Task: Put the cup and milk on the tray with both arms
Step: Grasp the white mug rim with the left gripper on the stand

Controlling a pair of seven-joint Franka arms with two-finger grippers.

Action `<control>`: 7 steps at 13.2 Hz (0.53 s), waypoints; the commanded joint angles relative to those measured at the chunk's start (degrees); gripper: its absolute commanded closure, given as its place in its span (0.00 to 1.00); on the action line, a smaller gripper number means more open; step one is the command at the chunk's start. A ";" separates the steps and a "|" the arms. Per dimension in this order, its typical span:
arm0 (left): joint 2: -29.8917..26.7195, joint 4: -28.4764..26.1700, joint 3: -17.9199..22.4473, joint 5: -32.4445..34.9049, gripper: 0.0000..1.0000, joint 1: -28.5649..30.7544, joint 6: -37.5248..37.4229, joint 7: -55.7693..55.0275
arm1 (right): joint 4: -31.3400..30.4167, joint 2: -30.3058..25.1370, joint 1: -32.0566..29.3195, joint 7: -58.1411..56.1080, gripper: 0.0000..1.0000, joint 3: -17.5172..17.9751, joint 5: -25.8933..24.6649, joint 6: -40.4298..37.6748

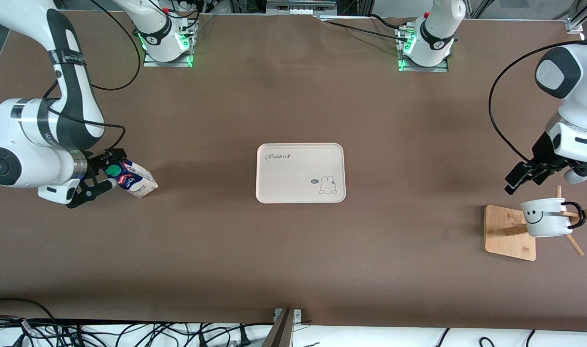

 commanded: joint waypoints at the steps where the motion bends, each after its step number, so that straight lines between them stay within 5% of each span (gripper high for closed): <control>1: 1.65 -0.03 -0.32 -8.61 0.00 1.16 2.04 6.32 | -3.45 -1.35 0.20 -0.70 0.00 0.09 -0.84 2.08; 7: 6.39 4.09 -0.40 -10.48 0.00 2.13 6.09 10.30 | -3.10 -0.99 0.73 -0.96 0.00 0.09 -0.92 1.99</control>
